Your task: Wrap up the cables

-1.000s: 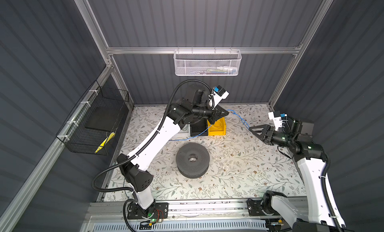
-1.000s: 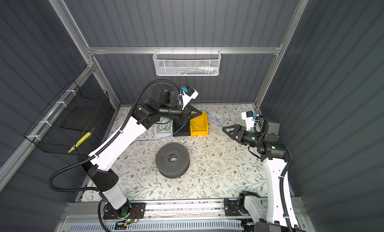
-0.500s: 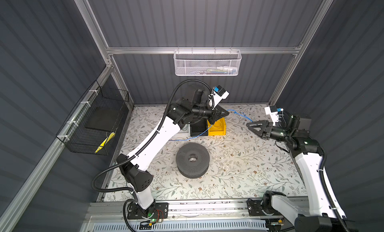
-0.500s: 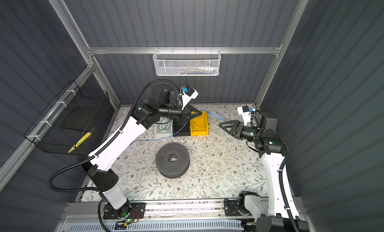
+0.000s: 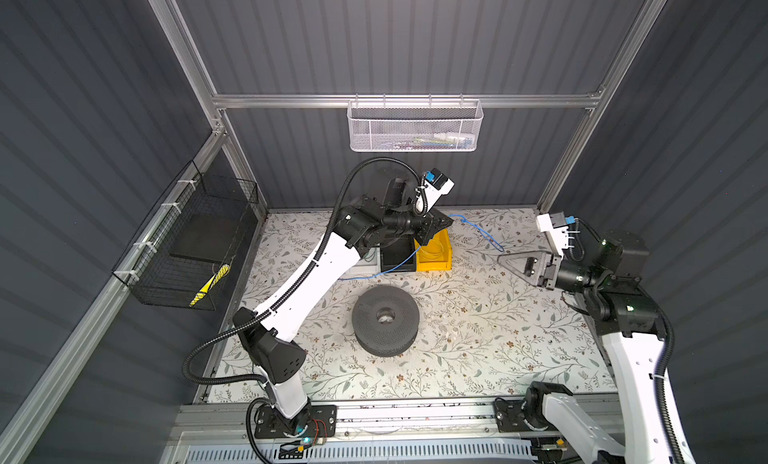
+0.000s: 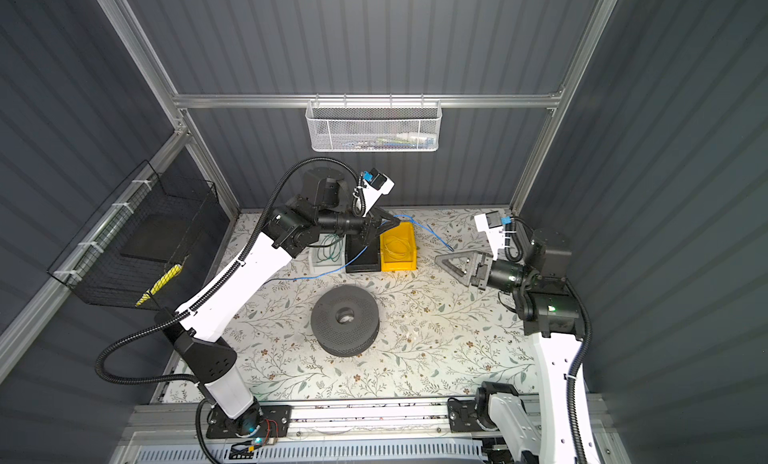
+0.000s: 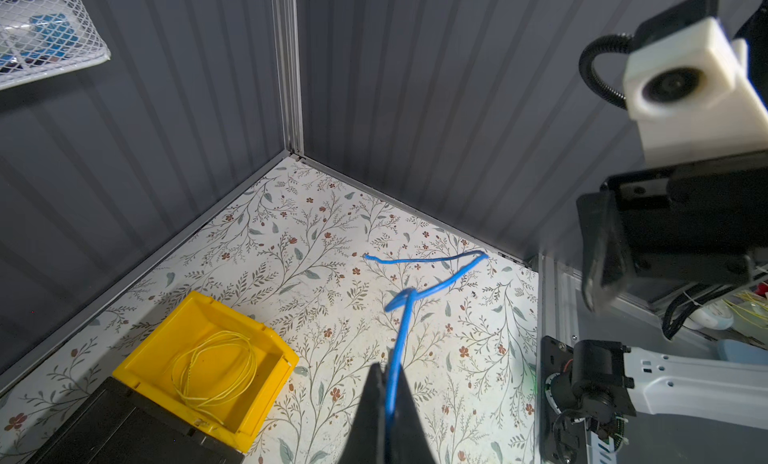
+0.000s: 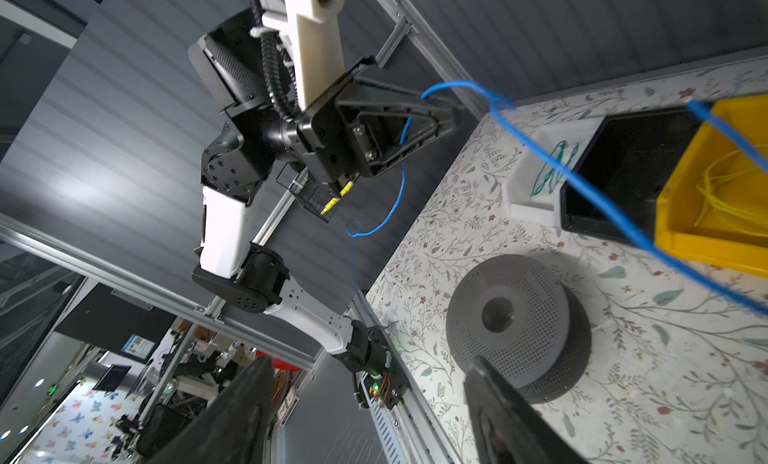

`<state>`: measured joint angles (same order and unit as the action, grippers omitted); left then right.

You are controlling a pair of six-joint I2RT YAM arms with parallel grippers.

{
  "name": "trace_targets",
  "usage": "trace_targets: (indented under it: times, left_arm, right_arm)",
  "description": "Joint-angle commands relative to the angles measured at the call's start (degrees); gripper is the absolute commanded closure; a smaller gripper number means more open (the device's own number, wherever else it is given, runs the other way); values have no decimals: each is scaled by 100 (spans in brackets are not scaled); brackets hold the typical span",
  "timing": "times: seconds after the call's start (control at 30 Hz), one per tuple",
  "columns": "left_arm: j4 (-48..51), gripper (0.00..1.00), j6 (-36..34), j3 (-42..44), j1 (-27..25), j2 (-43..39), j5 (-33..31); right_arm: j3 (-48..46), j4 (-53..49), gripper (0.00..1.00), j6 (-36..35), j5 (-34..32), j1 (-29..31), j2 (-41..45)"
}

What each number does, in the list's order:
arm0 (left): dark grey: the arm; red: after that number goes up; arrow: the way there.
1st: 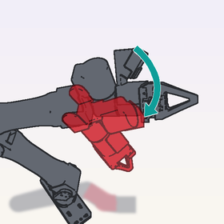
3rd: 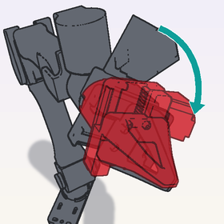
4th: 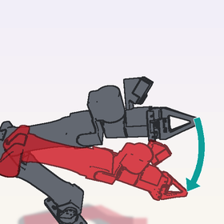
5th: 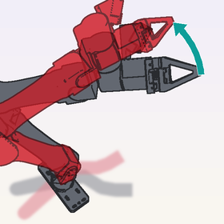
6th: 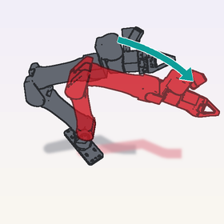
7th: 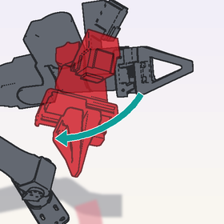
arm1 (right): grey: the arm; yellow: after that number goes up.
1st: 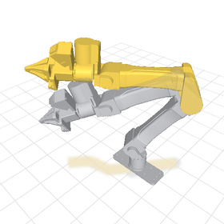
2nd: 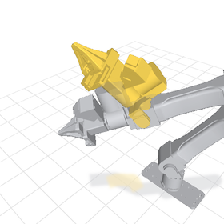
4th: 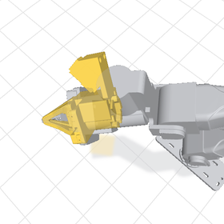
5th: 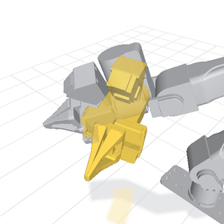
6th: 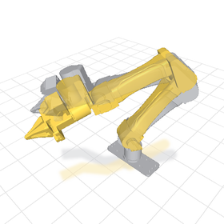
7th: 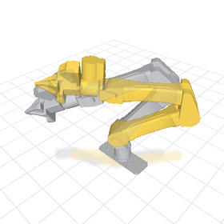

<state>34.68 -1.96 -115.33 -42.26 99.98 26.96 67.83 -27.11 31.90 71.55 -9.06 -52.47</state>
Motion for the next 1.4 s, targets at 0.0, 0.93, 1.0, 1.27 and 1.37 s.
trace_targets:
  times: [0.0, 0.93, 1.0, 1.27, 1.37]
  left_arm:
    - [93, 100, -119, -78, 41, -32, 344]
    - [-214, 100, -37, -21, 43, -88, 590]
    - [-215, 100, -33, -8, 43, -95, 567]
    - [-433, 100, 104, 216, 52, -215, 43]
    - [-499, 100, 159, 274, 101, -227, 88]
  right_arm:
    - [386, 684, 24, 500, -517, -428, -213]
    - [-1466, 2650, 32, 1239, -474, 179, -1666]
    - [-1634, 3384, 39, 1778, -333, 208, -1726]
    - [-1470, 3646, 95, 2148, -210, 276, -1514]
    - [-1159, 3383, 98, 2094, -392, 209, -1354]
